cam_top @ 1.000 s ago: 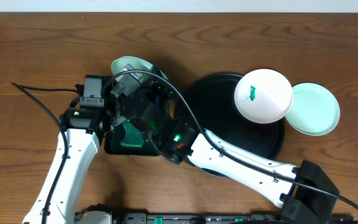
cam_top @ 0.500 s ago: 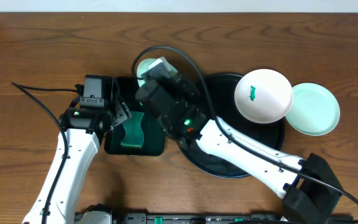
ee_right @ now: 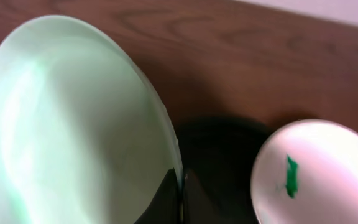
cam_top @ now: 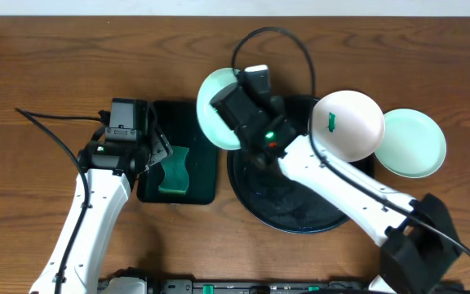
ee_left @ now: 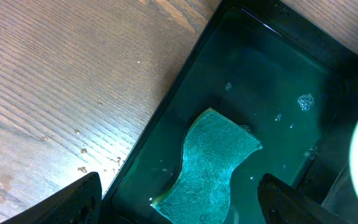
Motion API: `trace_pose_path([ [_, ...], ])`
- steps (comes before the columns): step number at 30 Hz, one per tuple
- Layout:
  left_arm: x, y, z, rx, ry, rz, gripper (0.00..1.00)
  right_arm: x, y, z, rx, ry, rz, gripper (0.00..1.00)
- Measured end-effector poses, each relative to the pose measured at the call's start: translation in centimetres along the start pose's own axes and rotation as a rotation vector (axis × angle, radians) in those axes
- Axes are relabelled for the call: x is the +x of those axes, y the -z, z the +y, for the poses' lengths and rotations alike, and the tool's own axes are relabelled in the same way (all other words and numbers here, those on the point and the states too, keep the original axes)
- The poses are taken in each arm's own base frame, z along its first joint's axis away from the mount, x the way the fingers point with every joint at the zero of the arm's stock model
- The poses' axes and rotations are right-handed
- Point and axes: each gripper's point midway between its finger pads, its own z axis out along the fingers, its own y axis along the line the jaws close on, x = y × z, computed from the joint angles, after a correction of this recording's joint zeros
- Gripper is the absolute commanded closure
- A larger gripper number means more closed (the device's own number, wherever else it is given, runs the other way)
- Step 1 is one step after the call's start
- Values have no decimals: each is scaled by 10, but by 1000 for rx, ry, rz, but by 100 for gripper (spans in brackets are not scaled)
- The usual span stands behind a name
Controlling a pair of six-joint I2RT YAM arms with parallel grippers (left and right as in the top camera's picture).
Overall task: Clean dirty plates on tray and stack at the side
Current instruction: 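Carry the white plate right and set it on the mint-green plate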
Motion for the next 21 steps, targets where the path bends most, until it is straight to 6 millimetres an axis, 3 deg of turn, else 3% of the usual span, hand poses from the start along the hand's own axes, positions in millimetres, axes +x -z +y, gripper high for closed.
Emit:
trace_pose_path([
  [4,0,0,0,-1,0,0,20,-11,9,-48,58,-153,24,99],
  [10,0,0,0,-1,0,0,20,-27,28,-147,199,-396,25,98],
  [21,0,0,0,-1,0,0,20,19,31,-307,562,-684,174,98],
])
